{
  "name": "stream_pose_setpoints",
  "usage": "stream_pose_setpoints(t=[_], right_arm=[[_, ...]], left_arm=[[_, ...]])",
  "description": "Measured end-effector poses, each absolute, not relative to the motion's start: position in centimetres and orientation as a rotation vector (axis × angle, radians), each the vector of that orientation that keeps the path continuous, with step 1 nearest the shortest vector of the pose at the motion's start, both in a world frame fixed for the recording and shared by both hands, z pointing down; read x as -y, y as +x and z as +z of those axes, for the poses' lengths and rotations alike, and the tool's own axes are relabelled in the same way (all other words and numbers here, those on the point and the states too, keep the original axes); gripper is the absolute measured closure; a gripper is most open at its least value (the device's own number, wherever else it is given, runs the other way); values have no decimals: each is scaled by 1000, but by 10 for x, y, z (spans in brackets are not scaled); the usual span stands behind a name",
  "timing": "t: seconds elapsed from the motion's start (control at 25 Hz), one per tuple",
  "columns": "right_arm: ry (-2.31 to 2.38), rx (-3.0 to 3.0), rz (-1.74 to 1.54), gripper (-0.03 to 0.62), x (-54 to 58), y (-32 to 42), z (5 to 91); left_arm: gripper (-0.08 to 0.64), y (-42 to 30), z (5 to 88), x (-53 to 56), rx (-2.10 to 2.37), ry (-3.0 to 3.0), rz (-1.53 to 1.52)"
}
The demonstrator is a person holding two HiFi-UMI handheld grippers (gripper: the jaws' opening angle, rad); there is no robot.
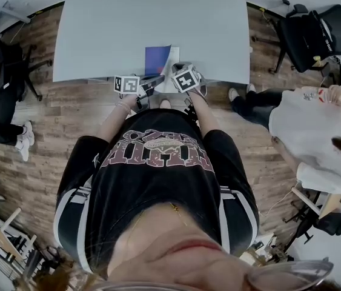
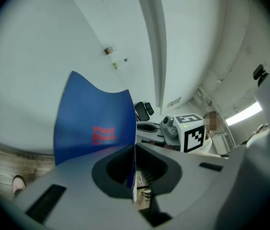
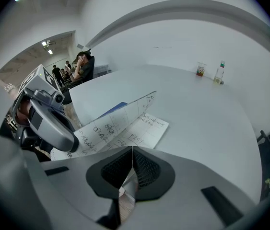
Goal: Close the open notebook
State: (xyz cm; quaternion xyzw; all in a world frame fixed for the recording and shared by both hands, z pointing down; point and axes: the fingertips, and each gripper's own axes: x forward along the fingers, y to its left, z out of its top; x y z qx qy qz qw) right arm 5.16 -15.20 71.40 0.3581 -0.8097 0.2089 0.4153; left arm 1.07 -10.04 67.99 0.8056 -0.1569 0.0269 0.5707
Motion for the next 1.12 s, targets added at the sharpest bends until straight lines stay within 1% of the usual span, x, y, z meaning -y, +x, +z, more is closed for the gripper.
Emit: stream_pose_setpoints(t=[0.76, 1.12], right_arm=[[939, 2026, 532, 572, 152, 62, 708], [1000, 2021, 532, 572, 149, 75, 698]], left_arm=[[506, 18, 677, 103, 353, 1882, 68], [488, 25, 674, 102, 350, 1874, 90]])
